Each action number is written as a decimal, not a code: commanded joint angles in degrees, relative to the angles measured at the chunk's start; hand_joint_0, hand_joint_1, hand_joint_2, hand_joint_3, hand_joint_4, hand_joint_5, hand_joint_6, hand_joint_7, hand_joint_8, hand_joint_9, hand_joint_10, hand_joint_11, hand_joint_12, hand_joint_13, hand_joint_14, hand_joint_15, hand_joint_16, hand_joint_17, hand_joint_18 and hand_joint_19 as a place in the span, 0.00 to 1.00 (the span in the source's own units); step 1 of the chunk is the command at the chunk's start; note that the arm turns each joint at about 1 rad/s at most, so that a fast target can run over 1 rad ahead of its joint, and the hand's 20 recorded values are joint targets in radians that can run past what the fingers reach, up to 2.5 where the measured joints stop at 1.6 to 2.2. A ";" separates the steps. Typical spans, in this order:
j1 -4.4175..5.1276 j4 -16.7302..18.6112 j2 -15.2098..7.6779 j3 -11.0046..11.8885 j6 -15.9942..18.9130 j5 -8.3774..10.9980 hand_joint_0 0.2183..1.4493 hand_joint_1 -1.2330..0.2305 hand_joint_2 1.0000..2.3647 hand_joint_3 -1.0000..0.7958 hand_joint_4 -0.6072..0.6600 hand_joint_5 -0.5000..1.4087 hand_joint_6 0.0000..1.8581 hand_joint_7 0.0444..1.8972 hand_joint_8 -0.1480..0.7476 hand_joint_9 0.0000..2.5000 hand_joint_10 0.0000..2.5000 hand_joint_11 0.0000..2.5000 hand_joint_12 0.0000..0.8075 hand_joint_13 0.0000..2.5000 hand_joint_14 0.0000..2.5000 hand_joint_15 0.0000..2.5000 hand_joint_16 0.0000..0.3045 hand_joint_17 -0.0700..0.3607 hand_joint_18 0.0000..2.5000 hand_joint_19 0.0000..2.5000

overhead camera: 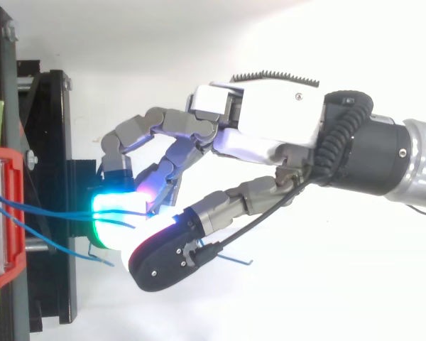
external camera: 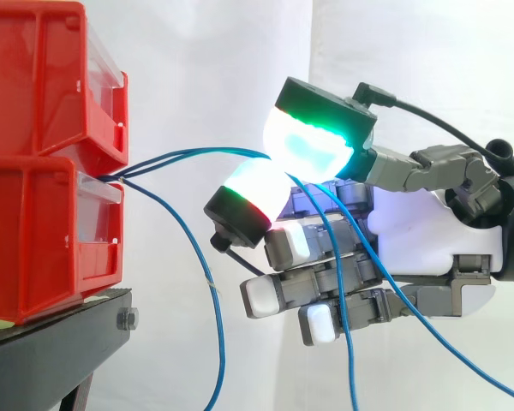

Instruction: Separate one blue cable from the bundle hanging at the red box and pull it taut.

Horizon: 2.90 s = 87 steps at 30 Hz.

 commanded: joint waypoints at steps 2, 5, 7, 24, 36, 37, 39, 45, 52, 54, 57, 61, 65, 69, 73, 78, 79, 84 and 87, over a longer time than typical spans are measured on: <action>-0.04 0.00 0.02 0.00 0.00 0.00 0.39 0.25 0.00 0.28 0.56 0.16 0.48 0.62 0.47 0.35 0.01 0.32 0.39 0.29 0.01 0.23 0.14 0.38 0.33 0.28; 0.05 0.00 0.02 0.00 0.00 0.00 0.28 0.32 0.00 0.28 0.58 0.16 0.47 0.62 0.49 0.36 0.01 0.33 0.39 0.29 0.01 0.23 0.14 0.39 0.32 0.29; 0.05 -0.17 0.02 0.00 0.00 0.00 0.25 0.39 0.00 0.28 0.59 0.16 0.47 0.60 0.51 0.37 0.01 0.32 0.39 0.29 0.01 0.23 0.14 0.39 0.33 0.29; 0.14 -0.70 0.02 0.00 0.00 0.00 0.38 0.26 0.01 0.43 0.52 0.15 0.47 0.63 0.50 0.35 0.01 0.33 0.36 0.27 0.01 0.23 0.13 0.36 0.29 0.29; 0.14 -0.79 -0.07 0.00 -0.18 0.44 0.46 0.25 0.00 0.28 0.51 0.16 0.46 0.57 0.47 0.34 0.01 0.32 0.35 0.25 0.01 0.22 0.13 0.37 0.29 0.27; 0.14 -0.88 0.02 0.00 -0.26 0.44 0.46 0.25 0.00 0.28 0.51 0.16 0.46 0.58 0.47 0.34 0.01 0.32 0.35 0.25 0.01 0.22 0.13 0.37 0.30 0.27; 0.05 -0.96 -0.07 0.00 -0.26 0.44 0.45 0.24 0.00 0.28 0.53 0.16 0.46 0.61 0.47 0.34 0.01 0.32 0.35 0.26 0.01 0.22 0.13 0.37 0.30 0.27; 0.05 -0.88 0.02 0.00 -0.53 0.44 0.30 0.27 0.00 0.28 0.56 0.17 0.46 0.61 0.48 0.34 0.01 0.32 0.34 0.26 0.01 0.23 0.13 0.36 0.30 0.28; 0.05 -0.96 0.02 0.00 -0.53 0.44 0.20 0.28 0.00 0.28 0.59 0.17 0.45 0.59 0.52 0.35 0.01 0.32 0.36 0.26 0.01 0.23 0.14 0.39 0.31 0.28; -0.04 -0.96 -0.07 0.00 -0.53 0.44 0.19 0.29 0.00 0.28 0.58 0.17 0.45 0.58 0.52 0.35 0.01 0.31 0.36 0.27 0.01 0.23 0.14 0.39 0.31 0.28; 0.05 -0.96 -0.07 0.00 -0.53 0.44 0.24 0.44 0.00 0.28 0.57 0.17 0.45 0.59 0.50 0.35 0.01 0.30 0.33 0.26 0.01 0.22 0.12 0.36 0.29 0.28; 0.05 -0.96 -0.07 0.00 -0.53 0.44 0.34 0.54 0.00 0.28 0.58 0.19 0.41 0.63 0.48 0.38 0.01 0.30 0.28 0.25 0.01 0.22 0.10 0.33 0.24 0.30; 0.05 -0.96 0.02 0.00 -0.62 0.44 0.34 0.52 0.01 0.35 0.60 0.21 0.36 0.68 0.48 0.38 0.01 0.30 0.28 0.24 0.01 0.23 0.10 0.33 0.22 0.31; 0.05 -0.88 0.02 0.00 -0.79 0.44 0.33 0.50 0.01 0.39 0.58 0.21 0.36 0.69 0.49 0.38 0.01 0.30 0.28 0.23 0.01 0.23 0.11 0.33 0.22 0.31; 0.05 -0.70 0.02 0.00 -0.79 0.44 0.32 0.43 0.01 0.41 0.58 0.21 0.35 0.70 0.49 0.38 0.01 0.31 0.29 0.24 0.01 0.23 0.11 0.33 0.22 0.31; 0.05 -0.96 -0.07 0.00 -0.79 0.44 0.30 0.38 0.01 0.44 0.57 0.19 0.39 0.69 0.49 0.37 0.01 0.31 0.30 0.24 0.01 0.23 0.11 0.34 0.23 0.30; 0.14 -0.96 0.02 0.00 -0.79 0.44 0.30 0.37 0.01 0.44 0.56 0.19 0.40 0.68 0.49 0.37 0.01 0.31 0.30 0.24 0.01 0.23 0.11 0.34 0.23 0.30; 0.05 -0.96 -0.07 0.00 -0.88 0.44 0.31 0.33 0.02 0.48 0.56 0.17 0.45 0.66 0.49 0.37 0.01 0.32 0.31 0.24 0.01 0.23 0.12 0.35 0.23 0.29; 0.05 -0.96 -0.07 0.00 -0.88 0.44 0.32 0.31 0.01 0.46 0.55 0.17 0.46 0.64 0.49 0.36 0.01 0.32 0.32 0.24 0.01 0.23 0.12 0.36 0.24 0.29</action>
